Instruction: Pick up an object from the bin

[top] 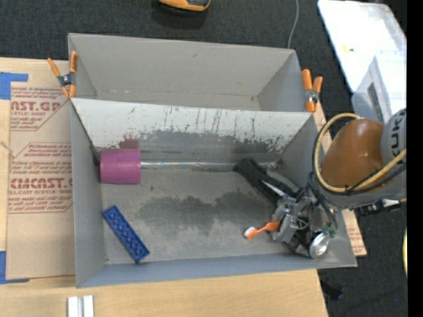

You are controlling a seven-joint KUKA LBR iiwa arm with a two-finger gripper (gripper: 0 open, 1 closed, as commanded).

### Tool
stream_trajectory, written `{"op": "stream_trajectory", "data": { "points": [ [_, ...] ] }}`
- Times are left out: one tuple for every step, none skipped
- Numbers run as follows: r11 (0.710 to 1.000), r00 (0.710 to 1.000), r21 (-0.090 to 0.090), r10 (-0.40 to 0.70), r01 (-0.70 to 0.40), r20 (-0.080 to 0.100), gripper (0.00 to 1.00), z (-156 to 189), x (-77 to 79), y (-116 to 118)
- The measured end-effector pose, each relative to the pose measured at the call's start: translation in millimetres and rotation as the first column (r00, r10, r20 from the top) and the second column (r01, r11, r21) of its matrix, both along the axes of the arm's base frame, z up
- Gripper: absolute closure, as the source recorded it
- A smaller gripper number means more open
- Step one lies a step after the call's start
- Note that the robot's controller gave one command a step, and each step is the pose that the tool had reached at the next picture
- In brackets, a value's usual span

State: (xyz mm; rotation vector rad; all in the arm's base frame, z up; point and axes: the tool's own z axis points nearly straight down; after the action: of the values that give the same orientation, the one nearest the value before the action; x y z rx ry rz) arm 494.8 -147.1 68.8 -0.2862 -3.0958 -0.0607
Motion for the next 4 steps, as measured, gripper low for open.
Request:
{"op": "stream_trajectory", "data": {
  "points": [
    [1.000, 1.000, 0.000, 0.000, 0.000, 0.001, 1.00, 0.1, 0.2, 0.1],
    [1.000, 1.000, 0.001, 0.025, -0.025, 0.001, 1.00, 2.6, 0.6, -0.4],
    [0.999, 0.999, 0.004, 0.046, -0.046, 0.000, 1.00, 5.7, 1.4, -1.4],
    [0.999, 0.999, 0.004, 0.051, -0.051, 0.002, 1.00, 3.8, 0.5, -1.4]
  ]
}}
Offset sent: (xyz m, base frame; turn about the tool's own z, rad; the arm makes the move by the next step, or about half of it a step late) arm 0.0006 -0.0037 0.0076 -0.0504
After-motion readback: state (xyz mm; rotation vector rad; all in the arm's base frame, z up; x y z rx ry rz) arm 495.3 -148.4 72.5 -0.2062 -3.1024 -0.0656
